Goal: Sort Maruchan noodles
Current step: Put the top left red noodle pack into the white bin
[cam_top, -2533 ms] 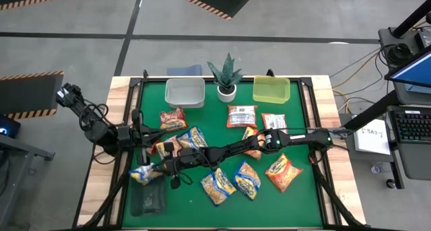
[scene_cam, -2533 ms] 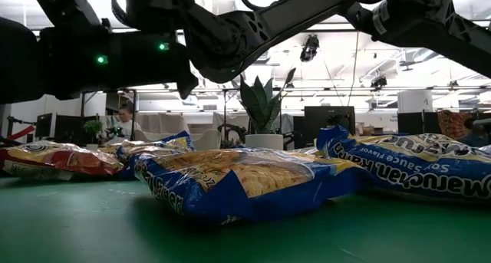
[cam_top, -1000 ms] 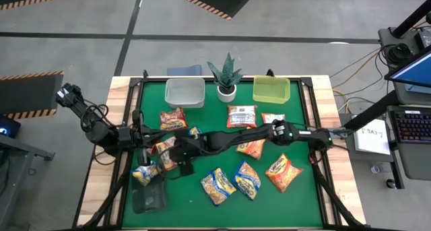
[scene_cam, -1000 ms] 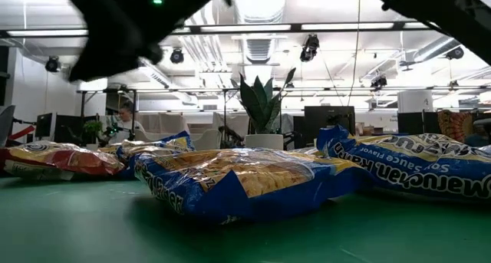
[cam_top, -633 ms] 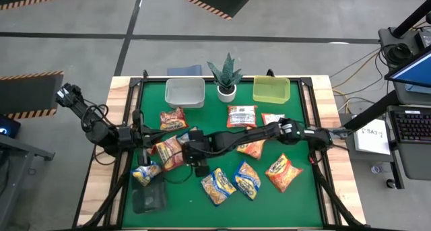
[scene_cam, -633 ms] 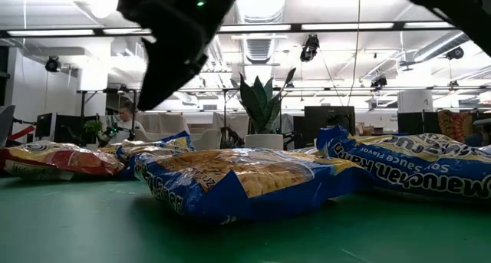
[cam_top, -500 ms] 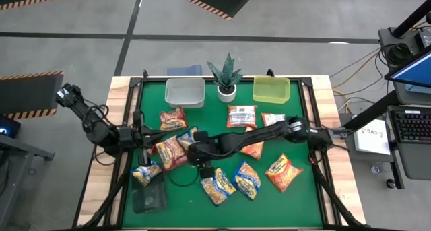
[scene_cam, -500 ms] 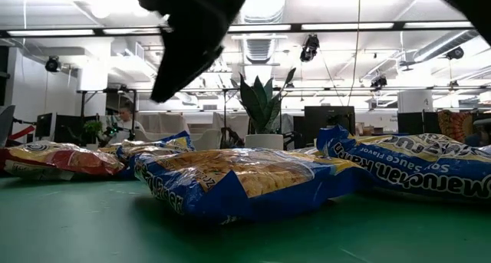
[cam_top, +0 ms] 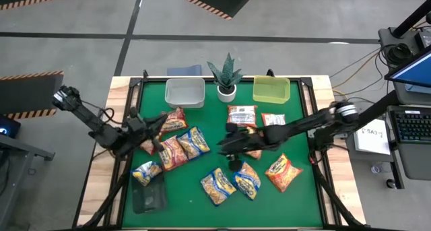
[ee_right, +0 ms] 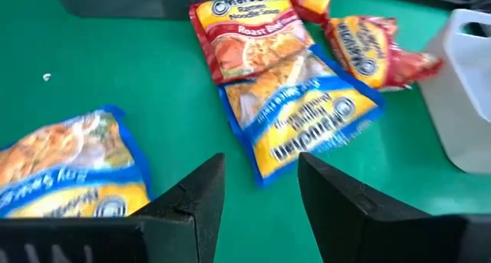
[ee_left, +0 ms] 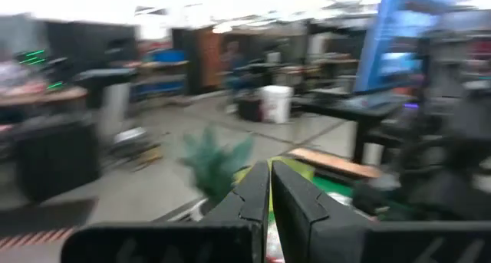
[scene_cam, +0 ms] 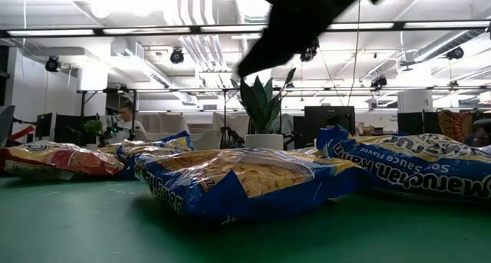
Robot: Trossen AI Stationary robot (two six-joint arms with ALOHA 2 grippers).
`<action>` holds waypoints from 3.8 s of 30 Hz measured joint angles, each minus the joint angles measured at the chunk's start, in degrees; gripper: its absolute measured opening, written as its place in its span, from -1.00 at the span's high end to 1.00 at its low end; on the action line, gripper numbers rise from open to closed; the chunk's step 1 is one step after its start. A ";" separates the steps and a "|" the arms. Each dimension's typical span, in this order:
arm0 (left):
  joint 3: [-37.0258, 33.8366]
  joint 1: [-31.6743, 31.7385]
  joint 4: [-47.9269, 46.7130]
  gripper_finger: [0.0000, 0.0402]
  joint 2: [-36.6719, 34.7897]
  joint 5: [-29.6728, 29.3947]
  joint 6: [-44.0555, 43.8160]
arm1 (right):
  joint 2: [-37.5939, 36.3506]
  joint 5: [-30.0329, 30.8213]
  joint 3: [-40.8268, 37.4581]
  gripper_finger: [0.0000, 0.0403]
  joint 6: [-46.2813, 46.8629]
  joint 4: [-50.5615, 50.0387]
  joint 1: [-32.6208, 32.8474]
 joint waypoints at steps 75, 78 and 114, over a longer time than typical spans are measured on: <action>8.99 59.99 -77.91 0.04 24.70 63.62 -71.55 | -53.55 7.38 -32.72 0.31 -11.24 3.30 0.00; 8.72 60.00 -77.50 0.07 25.40 63.62 -71.09 | -53.55 7.36 -32.88 0.29 -10.61 3.09 0.00; 18.98 53.41 -90.11 1.00 27.42 56.30 -65.29 | -53.55 7.23 -33.26 0.31 -8.06 1.79 0.00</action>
